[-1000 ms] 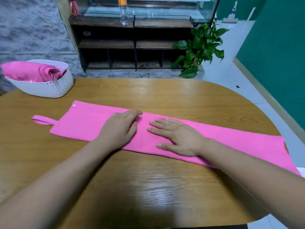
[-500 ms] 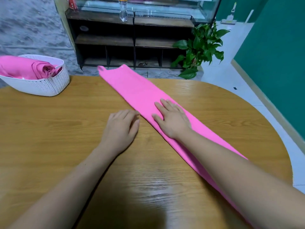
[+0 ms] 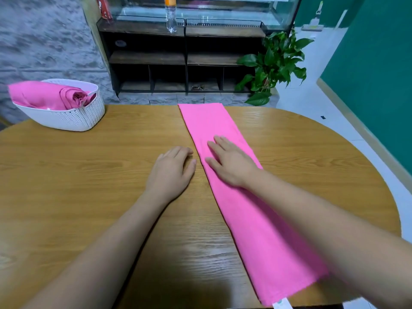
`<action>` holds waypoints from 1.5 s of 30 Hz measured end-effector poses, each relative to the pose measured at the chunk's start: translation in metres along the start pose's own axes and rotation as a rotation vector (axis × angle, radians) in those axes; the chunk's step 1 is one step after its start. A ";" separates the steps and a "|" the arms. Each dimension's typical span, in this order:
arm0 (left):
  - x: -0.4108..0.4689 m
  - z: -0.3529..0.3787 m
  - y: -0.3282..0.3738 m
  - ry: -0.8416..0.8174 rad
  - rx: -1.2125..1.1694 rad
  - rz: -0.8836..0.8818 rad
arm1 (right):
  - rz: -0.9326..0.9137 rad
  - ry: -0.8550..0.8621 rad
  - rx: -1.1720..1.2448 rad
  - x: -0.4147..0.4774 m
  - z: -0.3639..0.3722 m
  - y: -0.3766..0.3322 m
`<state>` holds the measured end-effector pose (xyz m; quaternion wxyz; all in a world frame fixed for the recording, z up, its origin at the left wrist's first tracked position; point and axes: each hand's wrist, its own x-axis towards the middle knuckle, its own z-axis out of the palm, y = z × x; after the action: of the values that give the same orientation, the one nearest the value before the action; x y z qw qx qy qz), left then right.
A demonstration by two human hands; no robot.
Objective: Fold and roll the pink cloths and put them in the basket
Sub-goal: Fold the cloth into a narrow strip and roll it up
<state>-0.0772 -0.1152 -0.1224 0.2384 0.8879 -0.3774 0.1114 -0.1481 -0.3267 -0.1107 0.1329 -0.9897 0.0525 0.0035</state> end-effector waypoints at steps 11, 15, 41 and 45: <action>-0.003 -0.003 0.002 0.005 0.004 0.026 | -0.134 0.007 -0.097 -0.124 0.011 -0.002; -0.008 -0.005 0.002 0.015 -0.019 0.025 | -0.060 0.055 -0.075 -0.099 0.020 -0.027; -0.108 -0.027 0.018 -0.210 -0.085 0.263 | -0.024 0.185 -0.037 -0.122 0.038 -0.047; -0.124 -0.037 0.028 -0.155 -0.158 0.314 | -0.022 0.177 -0.023 -0.163 0.039 -0.045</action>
<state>-0.1839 -0.0369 -0.1277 0.2573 0.8024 -0.5362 0.0487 -0.3055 -0.2567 -0.1333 0.1163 -0.9882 0.0533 -0.0846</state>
